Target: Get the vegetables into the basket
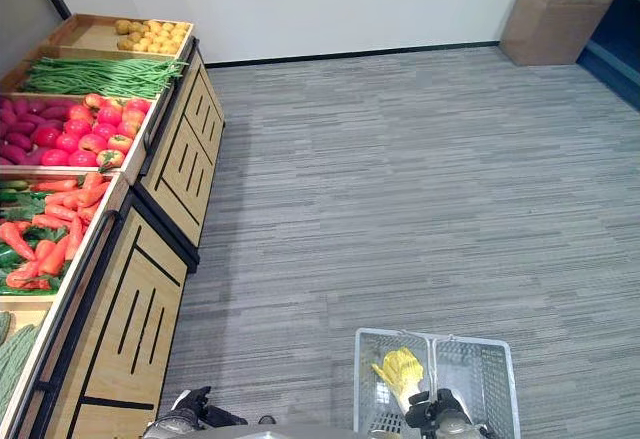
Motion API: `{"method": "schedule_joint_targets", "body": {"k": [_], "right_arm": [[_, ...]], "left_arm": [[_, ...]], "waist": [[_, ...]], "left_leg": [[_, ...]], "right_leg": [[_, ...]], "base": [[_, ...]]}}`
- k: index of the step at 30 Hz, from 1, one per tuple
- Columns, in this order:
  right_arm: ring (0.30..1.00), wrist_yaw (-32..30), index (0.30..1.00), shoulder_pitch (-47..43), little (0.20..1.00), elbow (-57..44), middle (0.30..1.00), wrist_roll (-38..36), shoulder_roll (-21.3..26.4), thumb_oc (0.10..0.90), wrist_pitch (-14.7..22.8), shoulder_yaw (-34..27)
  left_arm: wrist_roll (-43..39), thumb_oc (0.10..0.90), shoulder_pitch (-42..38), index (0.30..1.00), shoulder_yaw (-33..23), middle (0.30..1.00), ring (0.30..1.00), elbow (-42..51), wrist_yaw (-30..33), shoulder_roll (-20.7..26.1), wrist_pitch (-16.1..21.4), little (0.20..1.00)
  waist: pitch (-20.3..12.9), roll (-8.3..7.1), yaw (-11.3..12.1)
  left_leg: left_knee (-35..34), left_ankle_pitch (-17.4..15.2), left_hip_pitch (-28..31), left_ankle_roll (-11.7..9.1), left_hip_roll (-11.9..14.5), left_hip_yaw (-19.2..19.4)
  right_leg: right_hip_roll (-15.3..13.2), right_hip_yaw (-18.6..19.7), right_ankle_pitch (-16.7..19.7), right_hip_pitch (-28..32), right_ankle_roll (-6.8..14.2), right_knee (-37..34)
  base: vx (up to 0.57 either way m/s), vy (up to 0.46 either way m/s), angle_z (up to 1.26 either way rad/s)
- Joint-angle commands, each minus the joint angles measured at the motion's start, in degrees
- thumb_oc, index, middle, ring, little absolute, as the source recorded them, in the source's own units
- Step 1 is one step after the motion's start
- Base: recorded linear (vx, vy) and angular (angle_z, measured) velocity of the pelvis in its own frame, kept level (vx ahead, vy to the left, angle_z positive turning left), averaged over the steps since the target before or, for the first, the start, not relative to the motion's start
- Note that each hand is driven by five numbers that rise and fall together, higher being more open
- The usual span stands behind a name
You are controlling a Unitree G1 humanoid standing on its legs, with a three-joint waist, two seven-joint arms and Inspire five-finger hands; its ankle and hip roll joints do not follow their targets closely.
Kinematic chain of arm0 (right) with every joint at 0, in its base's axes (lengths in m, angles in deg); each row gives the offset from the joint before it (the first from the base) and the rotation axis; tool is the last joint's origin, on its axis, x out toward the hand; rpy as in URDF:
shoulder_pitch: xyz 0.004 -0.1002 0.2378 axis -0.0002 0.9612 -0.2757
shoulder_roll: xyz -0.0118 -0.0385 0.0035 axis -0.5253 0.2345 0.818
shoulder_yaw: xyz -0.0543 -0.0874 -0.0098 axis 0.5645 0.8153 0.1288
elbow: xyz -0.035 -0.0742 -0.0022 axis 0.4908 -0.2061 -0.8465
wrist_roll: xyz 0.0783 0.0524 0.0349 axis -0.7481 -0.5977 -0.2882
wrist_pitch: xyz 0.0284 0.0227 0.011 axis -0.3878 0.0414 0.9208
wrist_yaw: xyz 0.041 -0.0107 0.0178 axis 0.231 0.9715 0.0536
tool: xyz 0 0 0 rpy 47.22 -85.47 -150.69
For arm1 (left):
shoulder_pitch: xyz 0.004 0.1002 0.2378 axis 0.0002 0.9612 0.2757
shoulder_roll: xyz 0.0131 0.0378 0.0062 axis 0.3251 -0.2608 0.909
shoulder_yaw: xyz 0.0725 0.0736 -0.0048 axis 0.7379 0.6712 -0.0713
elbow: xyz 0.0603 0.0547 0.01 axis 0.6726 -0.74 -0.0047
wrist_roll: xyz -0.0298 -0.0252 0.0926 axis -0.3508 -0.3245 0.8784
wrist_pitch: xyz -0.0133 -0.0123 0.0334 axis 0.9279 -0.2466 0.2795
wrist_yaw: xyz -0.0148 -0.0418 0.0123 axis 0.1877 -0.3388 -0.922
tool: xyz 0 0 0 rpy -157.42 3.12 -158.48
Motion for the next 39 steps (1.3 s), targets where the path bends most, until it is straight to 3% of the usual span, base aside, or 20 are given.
{"method": "schedule_joint_targets", "body": {"k": [1, 6, 11, 12, 14, 19, 25, 27, 30, 33, 34, 35, 36, 37, 39], "right_arm": [[0.3, -1.3, 0.3, -1.4, 0.3, 1.5, 0.3, 1.0, 0.1, 0.4, -0.5, -0.2], [0.3, -1.4, 0.3, -1.5, 0.3, 0.7, 0.3, -0.1, 0.3, 0.4, -0.2, -1.4], [0.3, -1.5, 0.3, -1.2, 0.3, 0.3, 0.3, -0.7, 0.1, 0.4, 0.0, -1.7], [0.3, -1.3, 0.3, -0.8, 0.3, 0.6, 0.3, -1.1, -0.4, 0.4, 0.1, -1.5], [0.3, -1.4, 0.3, -0.7, 0.3, 0.7, 0.3, -1.1, -0.6, 0.4, 0.3, -1.2], [0.3, -1.4, 0.3, -0.7, 0.3, 0.7, 0.3, -0.5, -0.7, 0.4, 0.4, -0.1], [0.3, -0.9, 0.3, 0.9, 0.3, 0.3, 0.3, -0.1, -0.2, 0.4, 0.9, 0.2], [0.3, -1.0, 0.3, 1.1, 0.3, 1.2, 0.3, -0.6, 0.2, 0.4, 1.1, 0.3], [0.3, -0.8, 0.3, 1.3, 0.3, 1.4, 0.3, -0.6, 0.9, 0.4, 1.3, 0.5], [0.3, -0.8, 0.3, 0.6, 0.3, 1.0, 0.3, -0.7, 2.0, 0.4, 1.3, 1.1], [0.3, -0.7, 0.3, 0.6, 0.3, 0.7, 0.3, -0.7, 2.2, 0.4, 1.3, 1.2], [0.3, -0.7, 0.3, 0.6, 0.3, 0.7, 0.3, -0.7, 2.2, 0.4, 1.3, 1.2], [0.3, -0.4, 0.3, 0.9, 0.3, 0.0, 0.3, -0.4, 2.7, 0.4, 1.3, 1.4], [0.3, -0.5, 0.3, 0.8, 0.3, -0.2, 0.3, -0.3, 3.0, 0.4, 1.3, 1.4], [0.3, -0.7, 0.3, 0.5, 0.3, -0.4, 0.3, -0.4, 3.4, 0.4, 1.2, 1.3]], "left_arm": [[0.7, 0.9, -2.0, 1.0, -1.4, 1.0, 1.0, -3.2, 1.5, 3.7, 0.0, 1.0], [0.3, 0.9, -2.2, 1.0, -1.7, 1.0, 1.0, -2.7, 1.4, 4.3, 0.3, 1.0], [0.4, 0.9, -2.7, 1.0, -1.5, 1.0, 1.0, -2.1, 1.3, 5.0, 0.3, 1.0], [0.4, 0.9, -2.9, 1.0, -1.5, 1.0, 1.0, -2.2, 1.3, 5.1, 0.2, 1.0], [0.4, 0.9, -2.9, 1.0, -1.8, 1.0, 1.0, -2.8, 1.4, 5.1, 0.2, 1.0], [2.7, 0.9, -3.1, 1.0, -0.7, 1.0, 1.0, -3.0, 0.5, 4.8, 0.4, 1.0], [4.5, 0.9, -3.5, 1.0, 1.0, 1.0, 1.0, -2.3, 0.2, 4.7, 0.4, 1.0], [4.4, 0.9, -3.8, 1.0, 1.4, 1.0, 1.0, -2.7, 0.2, 3.8, 0.5, 1.0], [3.5, 0.9, -3.9, 1.0, 1.3, 1.0, 1.0, -2.9, 0.4, 3.0, 0.4, 1.0], [2.4, 0.9, -4.5, 1.0, 1.7, 1.0, 1.0, -2.2, 0.7, 2.3, 0.3, 1.0], [2.0, 0.9, -4.5, 1.0, 1.6, 1.0, 1.0, -2.1, 0.8, 2.2, 0.3, 1.0], [2.0, 0.9, -4.5, 1.0, 1.6, 1.0, 1.0, -2.0, 0.8, 2.2, 0.3, 1.0], [0.4, 0.9, -4.4, 1.0, 0.9, 1.0, 1.0, -1.8, 1.4, 2.2, 0.3, 1.0], [-0.9, 0.9, -4.5, 1.0, 0.3, 1.0, 1.0, -1.7, 1.6, 2.2, 0.4, 1.0], [-2.5, 0.9, -4.3, 1.0, -0.5, 1.0, 1.0, -1.8, 1.9, 2.1, 0.2, 1.0]], "waist": [[2.5, -3.71, 0.6], [4.8, -4.65, 0.9], [6.4, -4.32, 0.5], [6.8, -4.28, -0.3], [7.5, -4.34, -0.8], [8.0, -4.9, -2.9], [8.0, -4.42, -5.7], [6.9, -3.24, -6.4], [6.1, -1.44, -7.0], [6.4, -0.59, -7.1], [6.6, -0.6, -6.9], [6.6, -0.57, -6.9], [7.7, -1.16, -6.2], [8.3, -1.65, -5.7], [9.0, -2.3, -5.1]], "left_leg": [[0.5, -3.0, -0.5, 1.3, -1.9, -0.9], [2.0, -5.1, 0.3, 3.2, -4.1, -0.1], [2.2, -6.1, 1.3, 4.3, -4.5, -0.7], [1.3, -6.0, 2.5, 4.2, -4.6, -1.0], [0.5, -6.3, 3.9, 3.7, -4.5, -1.6], [0.1, -8.1, 6.7, 2.9, -4.8, -2.7], [0.1, -10.1, 9.8, 2.3, -5.3, -5.6], [0.1, -10.8, 10.8, 1.5, -3.8, -6.8], [2.6, -10.1, 10.7, 0.1, -1.6, -7.4], [10.0, -6.8, 7.3, -2.2, 0.3, -8.4], [12.7, -4.9, 6.4, -3.0, 0.7, -8.5], [12.9, -5.0, 6.3, -3.1, 0.7, -8.6], [20.8, -0.2, 2.5, -4.4, 1.8, -9.2], [25.0, 2.1, 0.6, -4.6, 2.0, -9.5], [29.2, 3.2, -1.9, -4.0, 1.9, -9.8]], "right_leg": [[-6.8, 1.7, 2.1, -1.5, 4.4, 5.8], [-9.0, 3.3, 7.5, -3.8, 5.1, 11.2], [-7.6, 3.5, 7.4, -7.0, 4.2, 17.7], [-4.7, 4.0, 5.3, -8.9, 3.2, 16.2], [-2.7, 3.1, 4.5, -10.4, 2.7, 12.3], [1.1, 1.1, 7.9, -15.4, 3.3, 4.5], [5.0, 5.2, 7.9, -17.3, 2.2, 4.7], [6.4, 5.8, 7.0, -16.5, 0.7, 5.2], [7.5, 4.2, 4.8, -15.5, -0.8, 6.0], [8.2, 3.2, 2.9, -13.9, -2.7, 6.2], [8.6, 2.8, 2.3, -13.0, -3.4, 6.2], [8.6, 2.7, 2.3, -13.0, -3.4, 6.1], [9.0, 2.1, 0.5, -10.4, -5.2, 6.0], [9.0, 2.2, -0.4, -9.5, -6.1, 6.4], [9.2, 2.2, -2.2, -8.2, -7.2, 7.0]], "base": [[0.11, 0.284, -0.04], [0.05, 0.159, -0.22], [0.08, 0.148, -0.02], [0.1, 0.061, 0.09], [0.19, 0.038, 0.13], [0.2, -0.011, 0.32], [0.21, -0.045, 0.47], [0.23, -0.183, 0.55], [0.22, -0.17, 0.35], [0.14, -0.168, 0.28], [0.12, -0.138, 0.16], [0.15, -0.216, 0.06], [0.13, -0.221, 0.09], [0.17, -0.265, 0.1], [0.1, -0.124, 0.01]]}}
